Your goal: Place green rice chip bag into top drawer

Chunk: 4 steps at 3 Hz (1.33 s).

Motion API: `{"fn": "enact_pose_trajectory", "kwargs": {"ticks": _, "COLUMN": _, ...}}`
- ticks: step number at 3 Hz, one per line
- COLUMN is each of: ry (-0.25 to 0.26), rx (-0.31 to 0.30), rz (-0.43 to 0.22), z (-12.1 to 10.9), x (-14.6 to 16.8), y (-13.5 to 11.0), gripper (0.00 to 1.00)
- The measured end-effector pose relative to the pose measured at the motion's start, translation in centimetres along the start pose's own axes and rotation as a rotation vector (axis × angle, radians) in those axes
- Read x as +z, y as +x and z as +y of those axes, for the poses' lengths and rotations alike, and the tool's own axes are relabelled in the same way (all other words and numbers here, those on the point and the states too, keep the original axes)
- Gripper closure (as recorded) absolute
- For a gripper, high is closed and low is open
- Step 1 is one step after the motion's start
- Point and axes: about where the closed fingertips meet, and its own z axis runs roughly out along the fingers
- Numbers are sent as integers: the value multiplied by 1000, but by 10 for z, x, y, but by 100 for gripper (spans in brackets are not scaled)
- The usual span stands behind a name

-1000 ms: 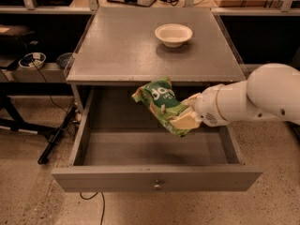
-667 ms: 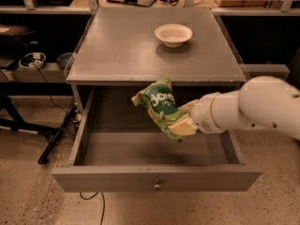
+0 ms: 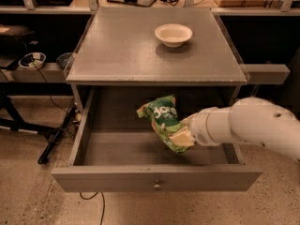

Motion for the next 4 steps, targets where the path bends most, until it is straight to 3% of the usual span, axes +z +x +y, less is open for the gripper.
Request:
{"fn": "enact_pose_trajectory", "kwargs": {"ticks": 1, "ry": 17, "rx": 44, "rz": 48, "z": -3, "x": 20, "y": 25, "gripper": 100}}
{"fn": "enact_pose_trajectory", "kwargs": {"ticks": 3, "ry": 3, "rx": 72, "rz": 87, "z": -9, "x": 49, "y": 44, "gripper": 100}}
{"fn": "enact_pose_trajectory", "kwargs": {"ticks": 4, "ry": 2, "rx": 72, "rz": 87, "z": -9, "x": 49, "y": 44, "gripper": 81}}
